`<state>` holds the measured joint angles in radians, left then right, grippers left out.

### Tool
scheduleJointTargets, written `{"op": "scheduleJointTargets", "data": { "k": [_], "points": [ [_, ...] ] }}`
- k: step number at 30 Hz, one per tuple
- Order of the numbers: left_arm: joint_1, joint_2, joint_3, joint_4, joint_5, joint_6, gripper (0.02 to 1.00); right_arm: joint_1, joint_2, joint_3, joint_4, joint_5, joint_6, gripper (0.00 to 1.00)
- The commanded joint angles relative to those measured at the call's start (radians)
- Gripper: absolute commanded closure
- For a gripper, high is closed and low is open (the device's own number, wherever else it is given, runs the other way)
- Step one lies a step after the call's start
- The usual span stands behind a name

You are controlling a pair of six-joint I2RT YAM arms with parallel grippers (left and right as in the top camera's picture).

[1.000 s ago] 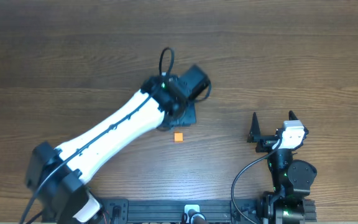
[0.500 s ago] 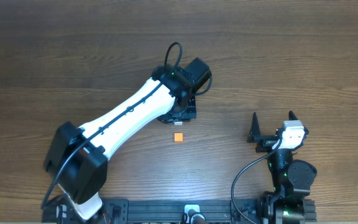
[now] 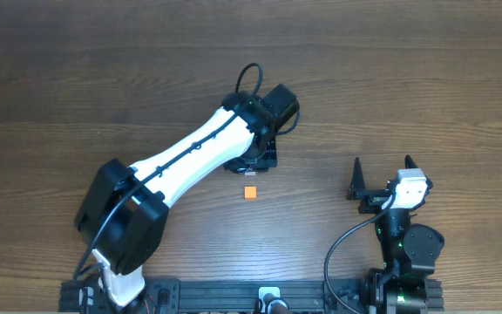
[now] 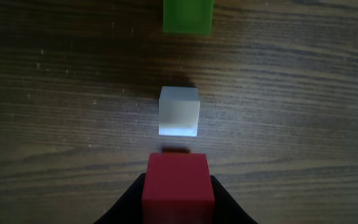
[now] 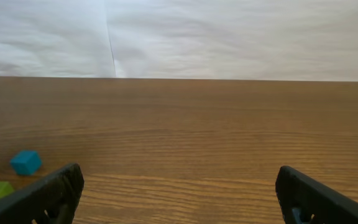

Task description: Stack Cubes

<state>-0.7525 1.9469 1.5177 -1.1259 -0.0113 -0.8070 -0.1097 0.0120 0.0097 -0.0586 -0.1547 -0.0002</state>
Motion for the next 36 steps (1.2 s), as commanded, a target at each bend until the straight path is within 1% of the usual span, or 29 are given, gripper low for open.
{"op": "scheduleJointTargets", "data": {
  "k": [1,36],
  "points": [
    [0.017,0.027,0.019,0.011,0.003,0.011,0.873,0.006,-0.007,-0.004,-0.006,0.006,0.003,0.007],
    [0.026,0.097,0.018,0.056,0.017,-0.01,0.864,0.006,-0.007,-0.004,-0.006,0.006,0.003,0.007]
  ]
}}
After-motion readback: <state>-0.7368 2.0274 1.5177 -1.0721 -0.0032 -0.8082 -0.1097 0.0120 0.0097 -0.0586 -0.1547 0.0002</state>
